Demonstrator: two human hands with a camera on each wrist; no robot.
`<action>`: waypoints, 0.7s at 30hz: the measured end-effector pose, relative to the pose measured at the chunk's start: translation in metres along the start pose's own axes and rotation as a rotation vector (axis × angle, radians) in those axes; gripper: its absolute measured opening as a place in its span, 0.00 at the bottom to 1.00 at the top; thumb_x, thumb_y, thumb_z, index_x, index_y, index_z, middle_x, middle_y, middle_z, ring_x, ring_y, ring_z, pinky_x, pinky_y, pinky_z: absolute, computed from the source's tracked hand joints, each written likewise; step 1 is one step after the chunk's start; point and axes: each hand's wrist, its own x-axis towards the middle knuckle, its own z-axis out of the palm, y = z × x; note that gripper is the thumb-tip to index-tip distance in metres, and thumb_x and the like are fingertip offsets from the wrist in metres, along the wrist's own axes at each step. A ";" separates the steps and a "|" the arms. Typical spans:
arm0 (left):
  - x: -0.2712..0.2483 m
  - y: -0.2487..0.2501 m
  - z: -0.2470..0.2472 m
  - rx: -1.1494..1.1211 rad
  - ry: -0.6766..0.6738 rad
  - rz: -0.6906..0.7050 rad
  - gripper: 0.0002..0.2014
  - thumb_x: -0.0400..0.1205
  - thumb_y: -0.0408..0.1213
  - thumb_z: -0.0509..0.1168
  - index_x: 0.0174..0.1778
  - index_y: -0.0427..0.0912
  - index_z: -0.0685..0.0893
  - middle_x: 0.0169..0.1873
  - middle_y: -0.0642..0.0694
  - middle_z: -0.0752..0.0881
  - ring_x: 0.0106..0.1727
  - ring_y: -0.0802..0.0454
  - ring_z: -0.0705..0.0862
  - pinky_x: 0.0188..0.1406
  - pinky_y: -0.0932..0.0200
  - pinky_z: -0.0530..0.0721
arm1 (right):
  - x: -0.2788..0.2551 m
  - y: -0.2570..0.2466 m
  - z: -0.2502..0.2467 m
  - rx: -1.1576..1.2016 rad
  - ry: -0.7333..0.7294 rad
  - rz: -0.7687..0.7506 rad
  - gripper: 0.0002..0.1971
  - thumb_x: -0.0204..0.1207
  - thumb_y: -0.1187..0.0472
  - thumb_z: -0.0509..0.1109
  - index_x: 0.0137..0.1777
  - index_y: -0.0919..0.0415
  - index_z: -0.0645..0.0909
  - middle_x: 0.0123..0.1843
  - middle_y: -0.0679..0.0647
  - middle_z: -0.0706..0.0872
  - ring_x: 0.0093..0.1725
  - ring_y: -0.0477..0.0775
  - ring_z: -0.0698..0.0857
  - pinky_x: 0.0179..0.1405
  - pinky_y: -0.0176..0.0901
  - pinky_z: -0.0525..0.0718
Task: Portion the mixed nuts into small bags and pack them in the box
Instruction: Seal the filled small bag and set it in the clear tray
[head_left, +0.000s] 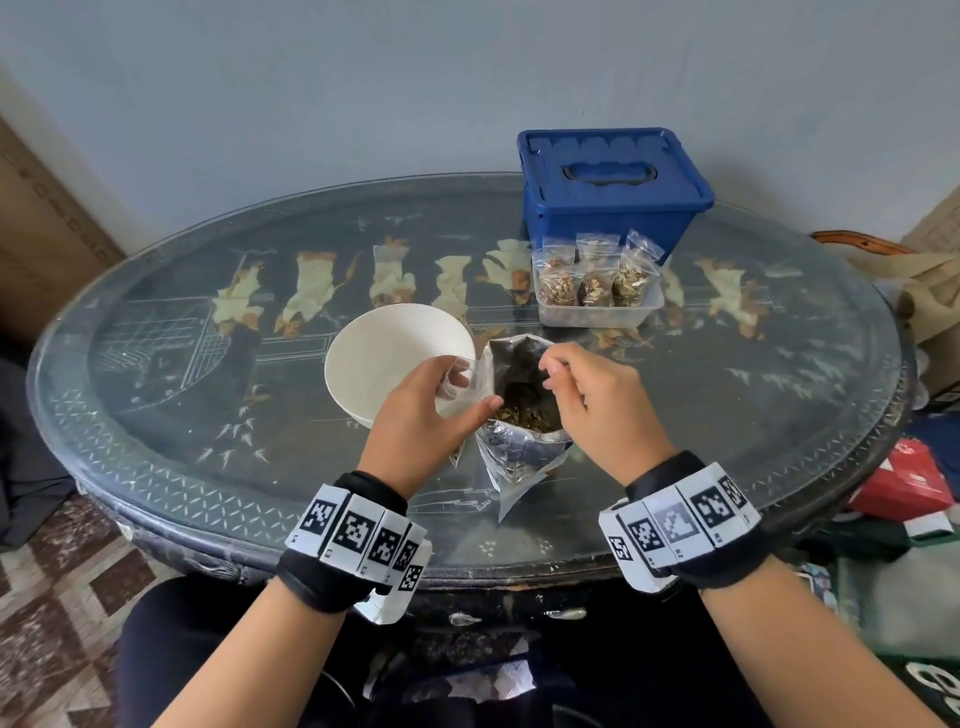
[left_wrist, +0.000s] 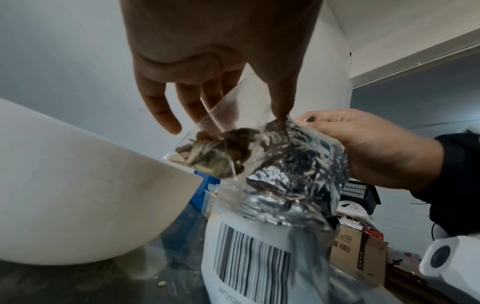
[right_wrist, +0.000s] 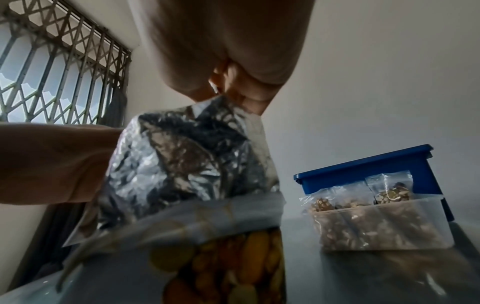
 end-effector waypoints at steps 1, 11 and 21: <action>0.000 0.001 0.000 0.004 -0.001 0.001 0.20 0.73 0.47 0.73 0.55 0.42 0.79 0.45 0.50 0.84 0.48 0.52 0.81 0.47 0.68 0.75 | 0.000 0.000 0.000 -0.012 -0.010 0.005 0.18 0.81 0.56 0.52 0.45 0.65 0.81 0.33 0.57 0.85 0.34 0.59 0.87 0.31 0.49 0.82; -0.001 0.004 -0.001 0.047 -0.002 0.008 0.21 0.73 0.47 0.73 0.58 0.41 0.80 0.46 0.51 0.83 0.48 0.53 0.81 0.50 0.63 0.77 | 0.000 -0.006 0.010 -0.037 -0.001 0.148 0.17 0.80 0.56 0.52 0.44 0.65 0.81 0.34 0.59 0.87 0.33 0.59 0.88 0.30 0.53 0.84; -0.004 0.005 -0.001 0.054 -0.022 -0.007 0.21 0.73 0.47 0.73 0.58 0.40 0.80 0.47 0.50 0.83 0.49 0.52 0.81 0.52 0.58 0.78 | 0.009 -0.011 0.021 -0.045 0.111 0.355 0.12 0.82 0.63 0.57 0.43 0.67 0.79 0.34 0.62 0.87 0.32 0.63 0.87 0.32 0.57 0.85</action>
